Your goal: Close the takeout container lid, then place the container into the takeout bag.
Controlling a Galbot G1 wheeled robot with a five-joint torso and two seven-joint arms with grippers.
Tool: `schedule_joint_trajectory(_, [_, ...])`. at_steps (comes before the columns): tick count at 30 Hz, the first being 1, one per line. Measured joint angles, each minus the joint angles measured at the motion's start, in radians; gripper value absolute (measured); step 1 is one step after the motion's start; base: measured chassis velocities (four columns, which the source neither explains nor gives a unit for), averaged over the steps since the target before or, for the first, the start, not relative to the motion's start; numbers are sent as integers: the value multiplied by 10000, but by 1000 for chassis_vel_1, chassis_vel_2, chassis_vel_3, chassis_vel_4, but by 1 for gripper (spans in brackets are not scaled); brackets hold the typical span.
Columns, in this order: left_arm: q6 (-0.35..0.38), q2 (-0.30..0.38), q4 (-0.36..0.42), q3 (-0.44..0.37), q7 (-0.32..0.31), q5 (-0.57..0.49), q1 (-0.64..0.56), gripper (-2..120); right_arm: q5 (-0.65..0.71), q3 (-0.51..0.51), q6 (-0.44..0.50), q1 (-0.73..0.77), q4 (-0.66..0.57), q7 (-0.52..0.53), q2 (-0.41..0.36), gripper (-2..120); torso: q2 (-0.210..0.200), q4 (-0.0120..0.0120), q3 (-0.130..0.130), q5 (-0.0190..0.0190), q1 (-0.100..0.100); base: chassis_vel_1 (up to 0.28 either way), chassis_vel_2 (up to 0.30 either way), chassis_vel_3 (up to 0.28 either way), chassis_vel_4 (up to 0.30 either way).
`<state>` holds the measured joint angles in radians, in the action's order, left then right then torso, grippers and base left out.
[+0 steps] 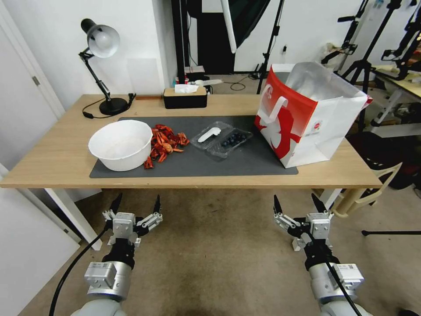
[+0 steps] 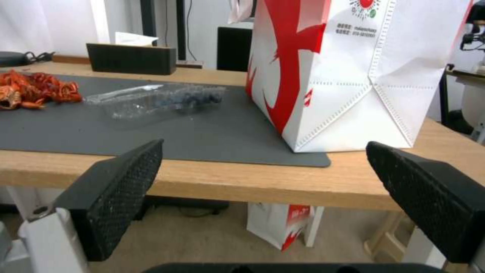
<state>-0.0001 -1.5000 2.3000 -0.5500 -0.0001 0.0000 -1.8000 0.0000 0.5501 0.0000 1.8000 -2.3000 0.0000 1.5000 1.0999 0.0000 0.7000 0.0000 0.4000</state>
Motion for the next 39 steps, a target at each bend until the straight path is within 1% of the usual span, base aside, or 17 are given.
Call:
schedule_joint_trajectory(15, [0,21,13,35,-46,-26,-7,100,-23,-94,-19,26,-4,-97,25,100,0,0,0,1,0,0,0,0,0])
schedule_joint_trajectory(16, [6,65,52,94,-167,-85,-30,100,-77,-230,-79,81,-26,-279,67,100,0,1,0,-9,0,0,0,0,0])
schedule_joint_trajectory(17, [6,65,52,94,-167,-85,-30,100,-77,-230,-79,81,-26,-279,67,100,0,1,0,-9,0,0,0,0,0])
schedule_joint_trajectory(18, [26,197,213,339,-499,-261,-110,100,-229,-810,-261,273,-95,-882,243,100,0,0,0,3,1,0,0,0,0])
schedule_joint_trajectory(19, [50,348,396,594,-899,-470,-209,100,-310,-1143,-382,387,-125,-1256,348,100,0,-1,0,7,0,0,0,0,0])
schedule_joint_trajectory(20, [83,496,548,832,-1252,-654,-296,100,-310,-1271,-415,413,-157,-1448,362,100,0,1,0,-7,0,0,0,0,0])
schedule_joint_trajectory(21, [83,496,548,832,-1252,-654,-296,100,-310,-1271,-415,413,-157,-1448,362,100,0,1,0,-7,0,0,0,0,0])
schedule_joint_trajectory(22, [110,613,679,1022,-1548,-804,-369,100,-297,-1309,-423,418,-169,-1511,369,100,0,0,-1,-6,0,0,0,0,0])
schedule_joint_trajectory(25, [211,1109,1249,1852,-2821,-1466,-680,100,-234,-1307,-427,403,-212,-1552,370,100,1,1,0,0,0,0,0,0,0])
schedule_joint_trajectory(26, [211,1109,1249,1852,-2821,-1466,-680,100,-234,-1307,-427,403,-212,-1552,370,100,1,1,0,0,0,0,0,0,0])
schedule_joint_trajectory(27, [178,1236,1355,2080,-3093,-1613,-781,100,-216,-1287,-427,390,-224,-1551,370,100,1,-1,0,4,1,0,0,0,0])
schedule_joint_trajectory(29, [92,1322,1350,2213,-3212,-1709,-859,100,-200,-1246,-422,374,-224,-1541,370,100,0,0,0,-2,0,0,0,0,0])
schedule_joint_trajectory(39, [17,1388,1150,2230,-3147,-1771,-853,100,-159,-1149,-409,262,-158,-1477,399,100,1,0,0,0,0,0,0,0,0])
